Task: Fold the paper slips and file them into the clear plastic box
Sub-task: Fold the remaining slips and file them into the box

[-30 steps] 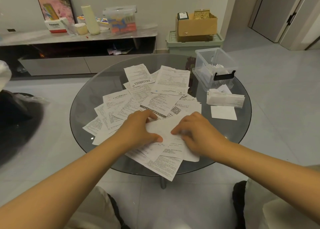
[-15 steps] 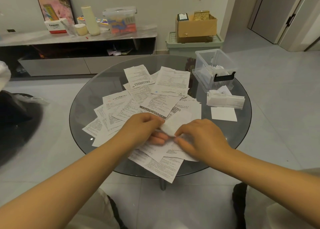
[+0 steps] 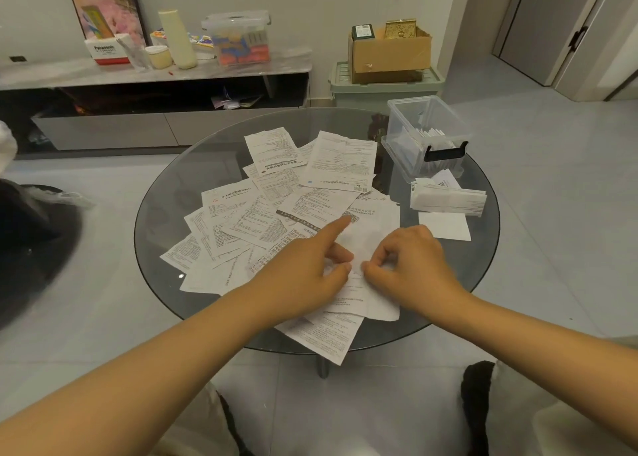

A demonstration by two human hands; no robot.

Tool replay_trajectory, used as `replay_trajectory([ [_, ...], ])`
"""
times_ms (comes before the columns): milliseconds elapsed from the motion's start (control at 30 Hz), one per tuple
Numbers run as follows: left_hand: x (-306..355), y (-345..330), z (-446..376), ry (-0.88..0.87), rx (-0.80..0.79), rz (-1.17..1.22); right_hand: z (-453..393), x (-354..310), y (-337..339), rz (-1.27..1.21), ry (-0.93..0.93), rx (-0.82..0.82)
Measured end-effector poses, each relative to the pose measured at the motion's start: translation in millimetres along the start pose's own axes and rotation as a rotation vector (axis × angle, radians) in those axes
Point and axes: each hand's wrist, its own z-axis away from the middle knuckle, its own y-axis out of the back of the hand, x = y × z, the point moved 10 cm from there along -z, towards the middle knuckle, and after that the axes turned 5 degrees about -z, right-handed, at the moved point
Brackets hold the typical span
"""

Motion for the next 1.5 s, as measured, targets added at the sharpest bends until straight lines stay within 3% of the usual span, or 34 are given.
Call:
replay_trajectory([
  [133, 10.5, -6.7, -1.5, -0.109, -0.027, -0.209, -1.2, 5.5, 9.5, 0.051, 0.003, 0.074],
  [333, 13.4, -11.6, -6.2, -0.156, 0.024, -0.386, -2.5, -7.0, -3.8, 0.11, 0.173, -0.083],
  [600, 3.4, -4.3, -16.0, -0.096, 0.075, -0.342, 1.8, -15.4, -1.3, 0.187, 0.243, -0.051],
  [800, 13.6, -2.5, -18.2, -0.168, 0.09, -0.453, 4.2, -24.9, -3.2, 0.201, 0.332, -0.078],
  [1067, 5.0, 13.2, -21.3, -0.015, 0.193, -0.223, -18.2, -13.6, -0.5, 0.121, 0.17, -0.026],
  [1500, -31.9, 4.0, -35.5, 0.24, 0.069, 0.015, -30.0, -0.5, -13.9, 0.031, -0.001, -0.184],
])
